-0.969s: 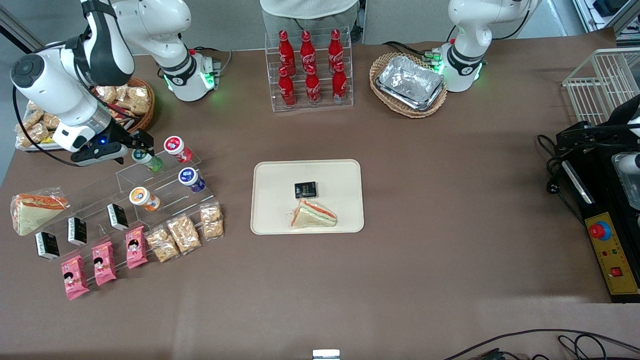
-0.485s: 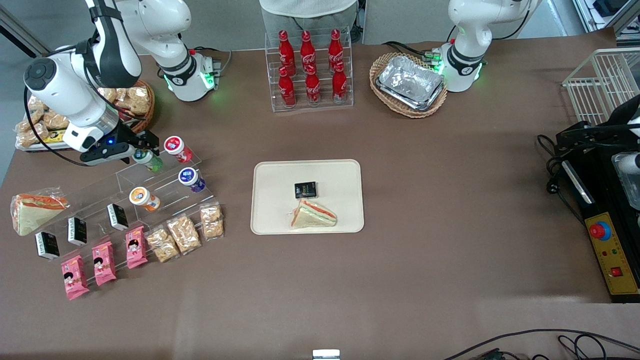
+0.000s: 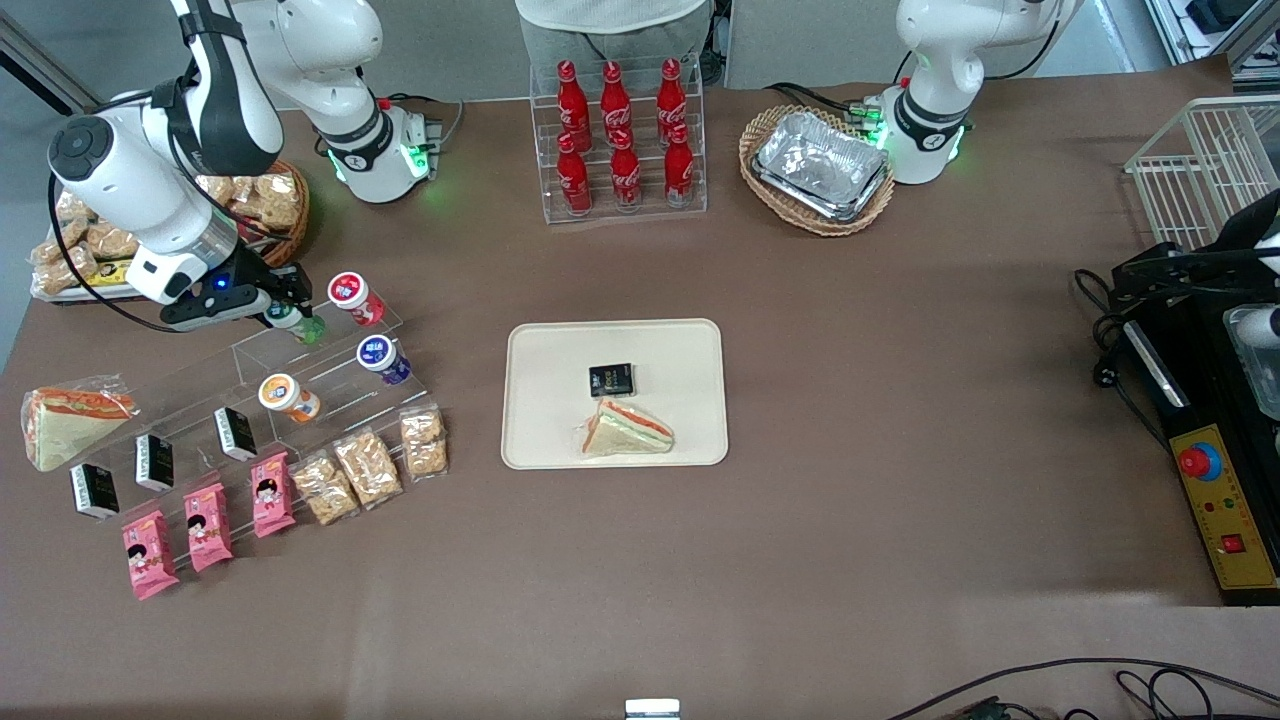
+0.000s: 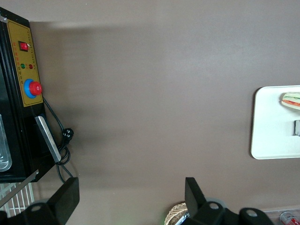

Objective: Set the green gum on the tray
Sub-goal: 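Lift the green-labelled bottle with the right gripper off the stand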

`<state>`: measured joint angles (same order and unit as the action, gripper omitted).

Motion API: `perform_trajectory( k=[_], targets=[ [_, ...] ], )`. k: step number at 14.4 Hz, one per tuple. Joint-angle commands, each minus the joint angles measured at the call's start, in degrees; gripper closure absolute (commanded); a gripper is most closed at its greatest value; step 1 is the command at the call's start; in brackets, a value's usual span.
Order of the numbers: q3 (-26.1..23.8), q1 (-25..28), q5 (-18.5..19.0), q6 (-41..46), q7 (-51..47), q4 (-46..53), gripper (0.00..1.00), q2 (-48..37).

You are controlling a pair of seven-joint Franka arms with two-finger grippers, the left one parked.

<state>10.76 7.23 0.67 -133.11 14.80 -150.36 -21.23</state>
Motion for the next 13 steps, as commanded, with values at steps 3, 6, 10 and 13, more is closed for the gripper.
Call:
perform_trajectory(
  k=[3,6,10,13],
  targets=[
    [0.0,0.3,0.2,5.5,-0.4,5.9,0.74,-0.7],
    [0.0,1.6,0.1,20.4,-0.6,19.8,0.74,1.5],
    [0.0,1.6,-0.1,33.9,-0.7,35.1,0.74,4.8],
    [0.0,1.7,-0.5,37.7,-1.0,40.0,0.73,5.1]
  ],
)
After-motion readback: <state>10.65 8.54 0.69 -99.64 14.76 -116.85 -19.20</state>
